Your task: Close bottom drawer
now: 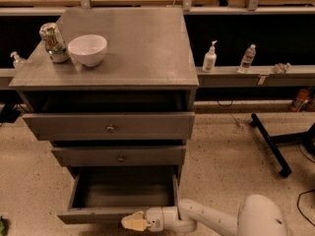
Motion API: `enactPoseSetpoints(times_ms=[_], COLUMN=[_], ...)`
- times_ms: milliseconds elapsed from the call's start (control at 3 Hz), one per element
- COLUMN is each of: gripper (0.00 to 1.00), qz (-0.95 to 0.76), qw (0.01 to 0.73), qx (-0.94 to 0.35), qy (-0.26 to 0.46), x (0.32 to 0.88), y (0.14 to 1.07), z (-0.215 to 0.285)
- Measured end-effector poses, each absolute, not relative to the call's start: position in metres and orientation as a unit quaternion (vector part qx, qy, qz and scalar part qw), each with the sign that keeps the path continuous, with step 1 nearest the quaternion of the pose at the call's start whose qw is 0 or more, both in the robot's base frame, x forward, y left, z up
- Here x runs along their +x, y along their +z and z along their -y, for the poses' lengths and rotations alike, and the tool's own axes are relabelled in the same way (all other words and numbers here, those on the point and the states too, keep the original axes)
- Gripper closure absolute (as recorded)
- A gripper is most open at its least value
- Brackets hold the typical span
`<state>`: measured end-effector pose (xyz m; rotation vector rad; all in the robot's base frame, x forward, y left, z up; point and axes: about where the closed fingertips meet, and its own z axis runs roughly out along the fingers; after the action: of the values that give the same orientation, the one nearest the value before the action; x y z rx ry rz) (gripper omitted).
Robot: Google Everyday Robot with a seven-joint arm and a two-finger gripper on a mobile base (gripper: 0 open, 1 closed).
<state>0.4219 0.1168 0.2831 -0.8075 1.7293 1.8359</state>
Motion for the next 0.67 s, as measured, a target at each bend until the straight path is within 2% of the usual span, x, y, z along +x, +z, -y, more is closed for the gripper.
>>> enactPoseSetpoints(times_ms=[667], gripper=[1.00], qz=[-0.670], qw=[0.251], qx=[-0.267], qy=[0.645], x=[0.418], y=[0.247], z=[-0.116])
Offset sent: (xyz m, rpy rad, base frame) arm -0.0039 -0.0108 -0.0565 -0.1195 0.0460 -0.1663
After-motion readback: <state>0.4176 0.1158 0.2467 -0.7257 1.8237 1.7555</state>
